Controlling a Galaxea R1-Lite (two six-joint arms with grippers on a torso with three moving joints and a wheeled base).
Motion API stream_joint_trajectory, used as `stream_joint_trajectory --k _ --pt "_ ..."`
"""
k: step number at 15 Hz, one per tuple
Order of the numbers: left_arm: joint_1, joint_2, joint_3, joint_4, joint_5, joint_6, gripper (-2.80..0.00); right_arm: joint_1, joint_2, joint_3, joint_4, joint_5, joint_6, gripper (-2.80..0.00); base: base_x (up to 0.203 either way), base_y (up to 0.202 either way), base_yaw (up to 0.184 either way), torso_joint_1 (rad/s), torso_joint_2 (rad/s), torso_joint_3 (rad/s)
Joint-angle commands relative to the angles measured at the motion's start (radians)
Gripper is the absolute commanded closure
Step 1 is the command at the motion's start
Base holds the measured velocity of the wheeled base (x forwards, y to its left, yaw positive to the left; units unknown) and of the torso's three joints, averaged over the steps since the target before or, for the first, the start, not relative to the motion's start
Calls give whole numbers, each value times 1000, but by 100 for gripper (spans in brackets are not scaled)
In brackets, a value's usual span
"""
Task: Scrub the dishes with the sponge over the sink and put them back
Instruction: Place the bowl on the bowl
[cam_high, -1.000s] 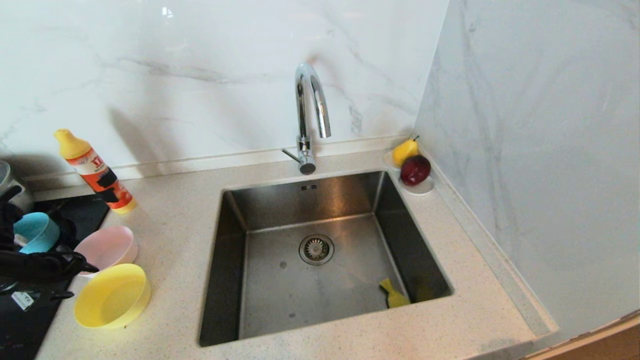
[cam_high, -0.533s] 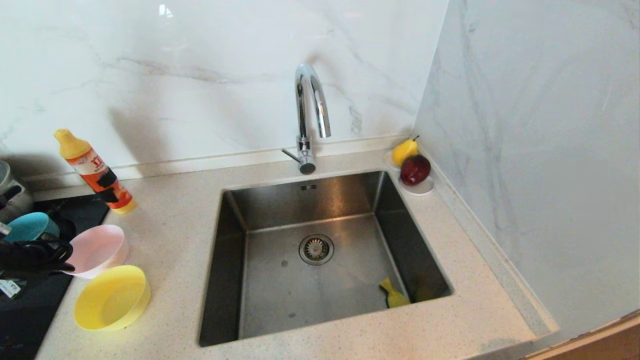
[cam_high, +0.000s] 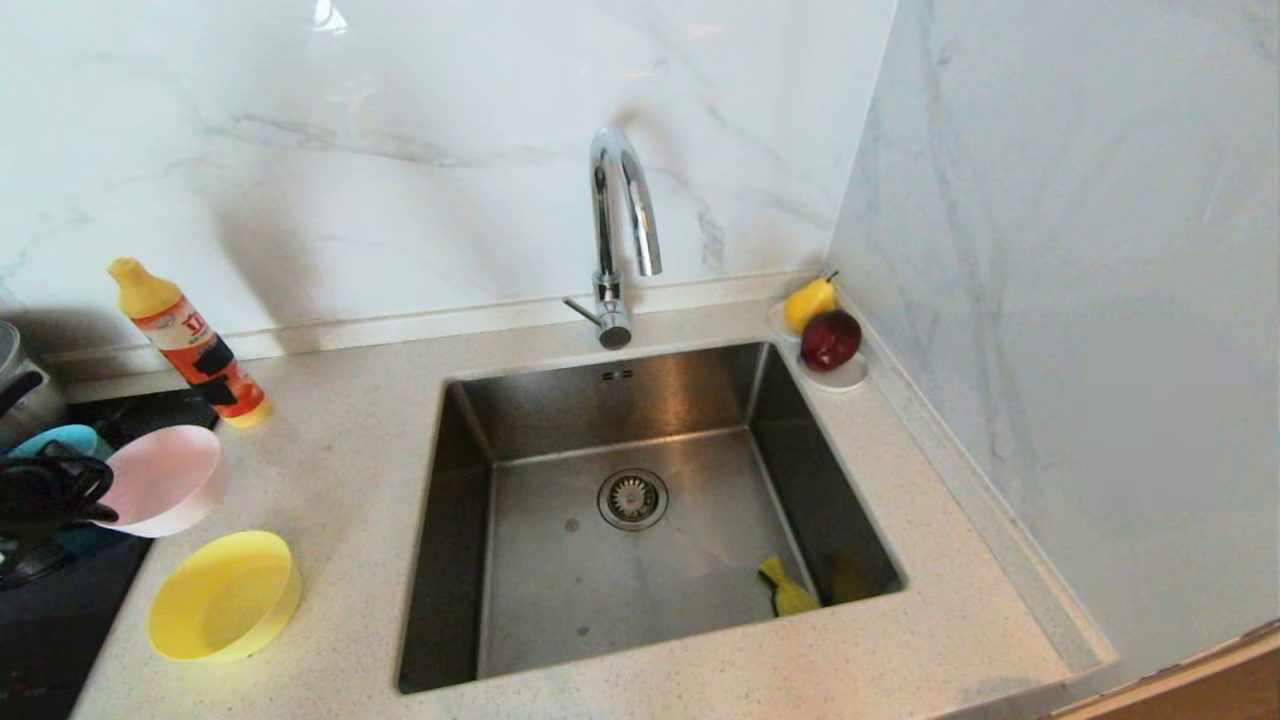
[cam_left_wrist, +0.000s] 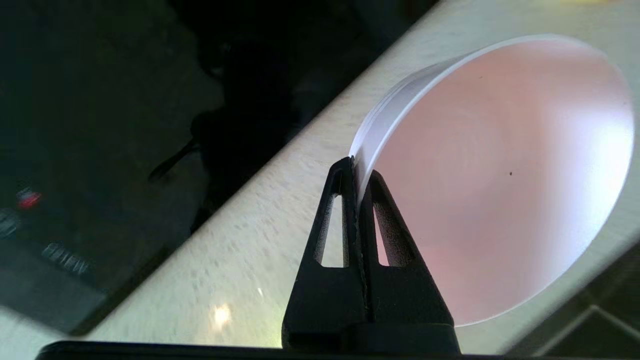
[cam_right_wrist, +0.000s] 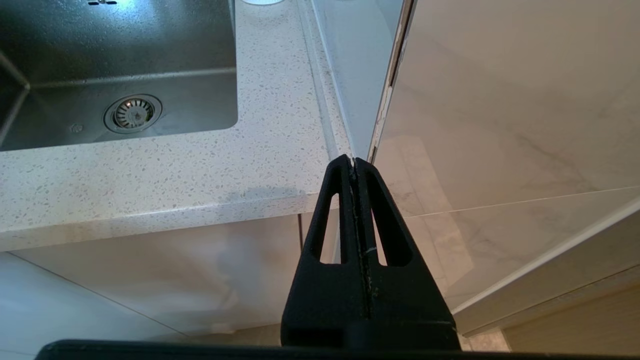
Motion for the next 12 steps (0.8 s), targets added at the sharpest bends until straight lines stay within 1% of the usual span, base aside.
stream_joint_trajectory --k 1,3,5,6,9,10,12 --pt "3 -92 -33 57 -6 -2 0 0 1 0 0 0 0 0 0 0 0 0 0 0" --pt "0 -169 -36 152 -35 5 0 0 1 0 0 0 0 0 0 0 0 0 0 0" --pt "-6 -225 -27 253 -100 15 0 0 1 0 0 0 0 0 0 0 0 0 0 0" --pt "-8 -239 -19 288 -107 37 0 0 1 0 0 0 0 0 0 0 0 0 0 0" --pt "-13 -254 78 319 -109 168 0 0 1 0 0 0 0 0 0 0 0 0 0 0" --pt "-14 -258 114 317 -108 195 0 0 1 0 0 0 0 0 0 0 0 0 0 0" --pt "-14 -272 171 310 -104 210 0 0 1 0 0 0 0 0 0 0 0 0 0 0"
